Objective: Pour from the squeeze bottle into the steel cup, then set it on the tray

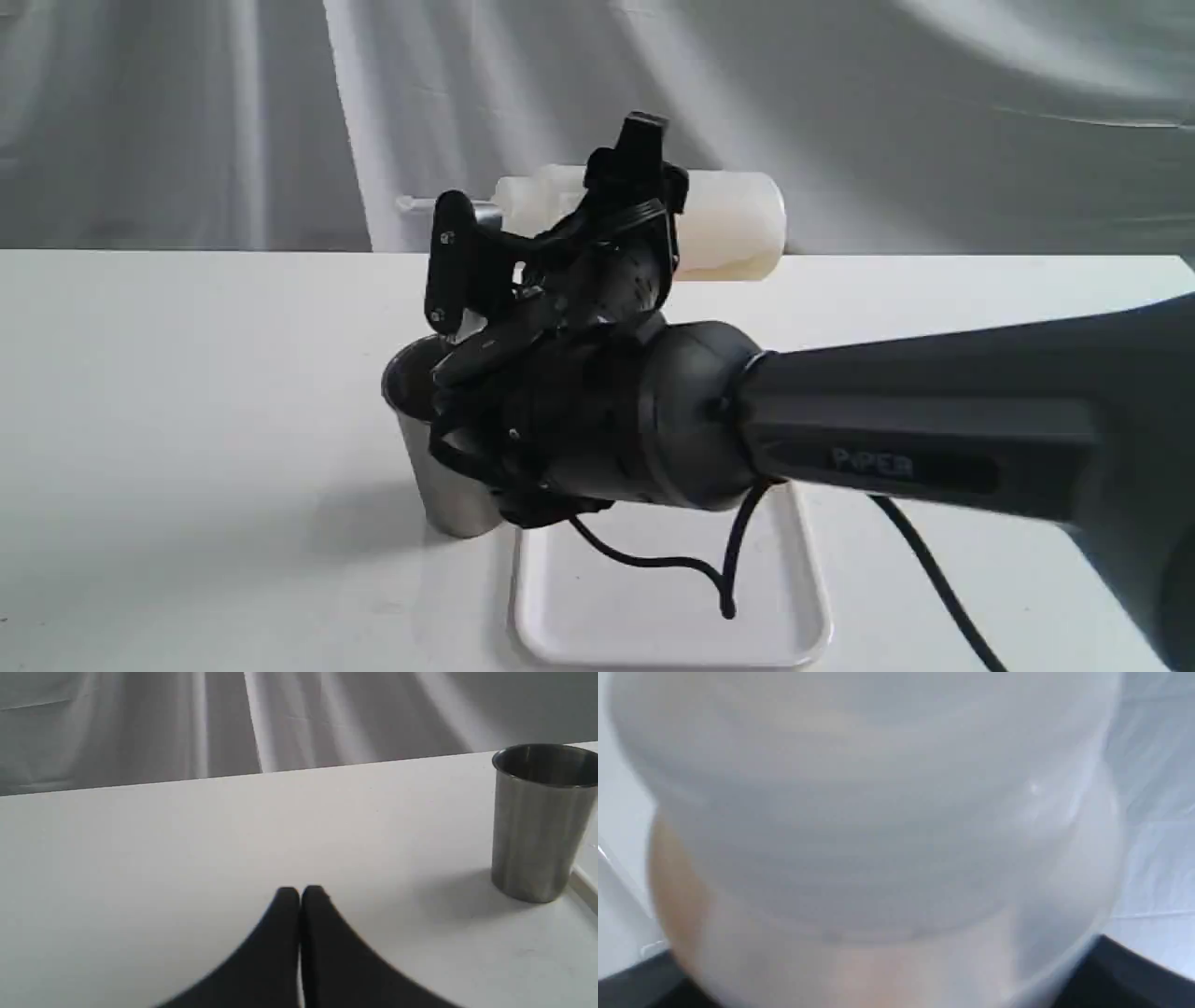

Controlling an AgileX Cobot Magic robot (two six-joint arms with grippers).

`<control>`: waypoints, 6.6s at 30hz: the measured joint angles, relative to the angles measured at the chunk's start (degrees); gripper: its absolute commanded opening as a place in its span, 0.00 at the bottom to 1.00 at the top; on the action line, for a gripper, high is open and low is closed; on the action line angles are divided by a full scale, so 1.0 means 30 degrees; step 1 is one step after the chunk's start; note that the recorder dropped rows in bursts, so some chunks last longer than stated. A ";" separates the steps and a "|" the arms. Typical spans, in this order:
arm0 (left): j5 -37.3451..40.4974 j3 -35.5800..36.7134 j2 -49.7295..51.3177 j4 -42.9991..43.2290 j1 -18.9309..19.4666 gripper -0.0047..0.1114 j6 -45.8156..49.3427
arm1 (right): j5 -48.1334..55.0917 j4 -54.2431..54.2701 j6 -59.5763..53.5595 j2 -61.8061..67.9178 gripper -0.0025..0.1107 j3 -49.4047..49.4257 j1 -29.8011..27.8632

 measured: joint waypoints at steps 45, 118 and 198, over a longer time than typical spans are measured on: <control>0.0000 0.0000 0.0000 0.0000 0.0000 0.04 0.0000 | -1.0143 0.8952 1.0351 -1.8916 0.14 1.1782 -0.2458; 0.0000 0.0000 0.0000 0.0000 0.0000 0.04 0.0000 | -3.3615 3.1580 -1.3338 -0.3699 0.08 1.4055 -0.6708; 0.0000 0.0000 0.0000 0.0000 0.0000 0.04 0.0000 | -1.8576 3.1093 -1.3409 -3.3774 0.10 1.9841 -0.6464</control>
